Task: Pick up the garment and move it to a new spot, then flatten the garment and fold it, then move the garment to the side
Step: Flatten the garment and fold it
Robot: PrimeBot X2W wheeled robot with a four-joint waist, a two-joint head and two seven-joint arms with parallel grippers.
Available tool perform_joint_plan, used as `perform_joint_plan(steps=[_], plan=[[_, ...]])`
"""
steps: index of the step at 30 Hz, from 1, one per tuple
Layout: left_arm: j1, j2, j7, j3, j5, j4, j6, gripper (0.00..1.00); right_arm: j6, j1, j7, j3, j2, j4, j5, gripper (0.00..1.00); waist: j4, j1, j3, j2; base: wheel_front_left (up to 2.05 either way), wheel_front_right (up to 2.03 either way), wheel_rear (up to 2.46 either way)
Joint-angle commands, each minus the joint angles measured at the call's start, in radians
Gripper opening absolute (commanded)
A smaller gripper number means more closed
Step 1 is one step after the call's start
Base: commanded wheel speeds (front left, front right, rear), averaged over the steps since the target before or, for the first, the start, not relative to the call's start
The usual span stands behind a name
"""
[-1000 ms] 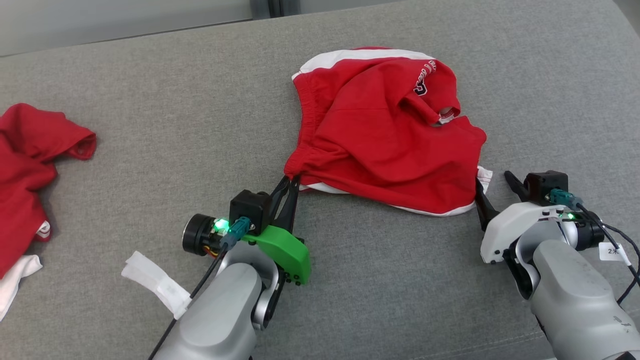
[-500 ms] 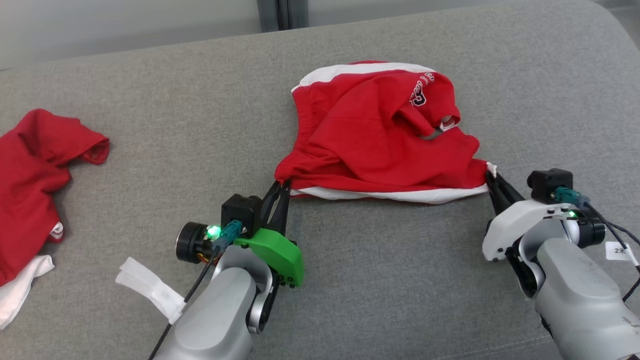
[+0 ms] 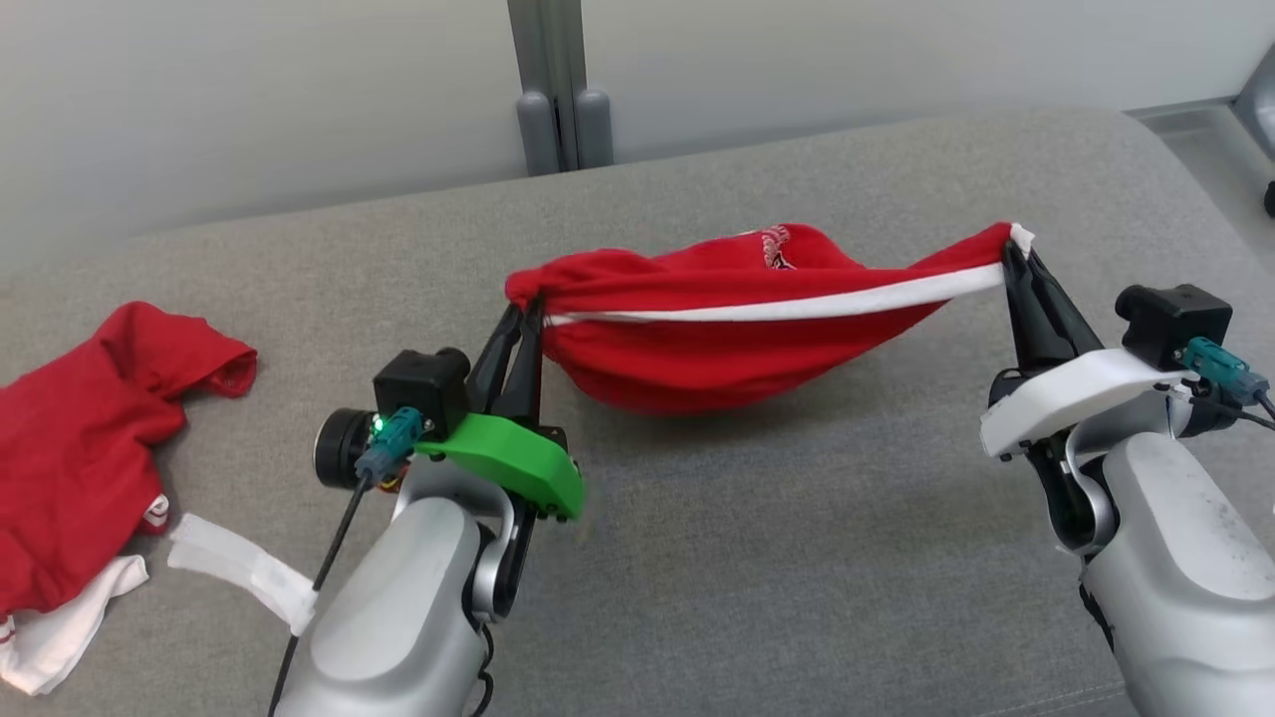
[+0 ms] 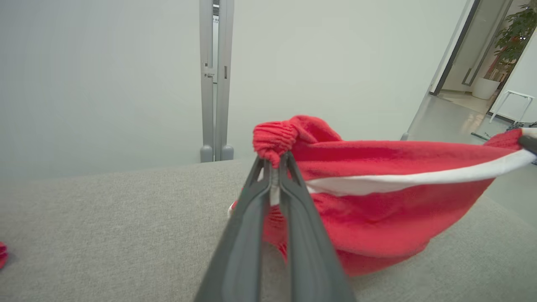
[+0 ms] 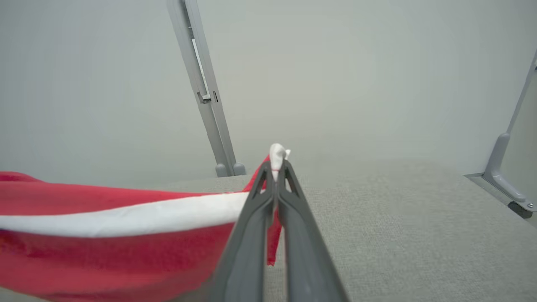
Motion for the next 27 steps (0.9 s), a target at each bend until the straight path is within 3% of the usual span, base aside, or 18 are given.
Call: perform_joint_plan(steps=[1, 8, 15, 21, 27], plan=[[-0.024, 0.008, -0.001, 0.009, 0.006, -0.016, -0.007, 0.00, 0.000, 0.004, 0.000, -0.005, 0.002, -0.023, -0.012, 0.00, -0.007, 0.0000, -0.061, 0.0000, 0.00, 0.00, 0.00], [-0.100, 0.028, 0.002, 0.037, 0.003, -0.105, -0.017, 0.00, 0.000, -0.043, 0.032, -0.023, 0.013, -0.186, -0.067, 0.00, -0.001, 0.0000, -0.128, 0.0000, 0.00, 0.00, 0.00], [-0.058, 0.067, 0.041, 0.061, -0.007, -0.288, 0.028, 0.00, 0.000, 0.010, 0.114, -0.105, 0.046, -0.406, -0.141, 0.00, 0.008, 0.0000, -0.161, 0.0000, 0.00, 0.00, 0.00], [0.008, 0.105, 0.106, 0.070, -0.017, -0.443, 0.071, 0.00, 0.000, 0.090, 0.233, -0.211, 0.119, -0.581, -0.224, 0.00, 0.017, 0.0000, -0.150, 0.0000, 0.00, 0.00, 0.00], [0.000, 0.133, 0.180, 0.056, -0.021, -0.498, 0.072, 0.00, 0.000, 0.103, 0.306, -0.217, 0.139, -0.636, -0.238, 0.00, 0.013, 0.0000, -0.097, 0.0000, 0.00, 0.00, 0.00]])
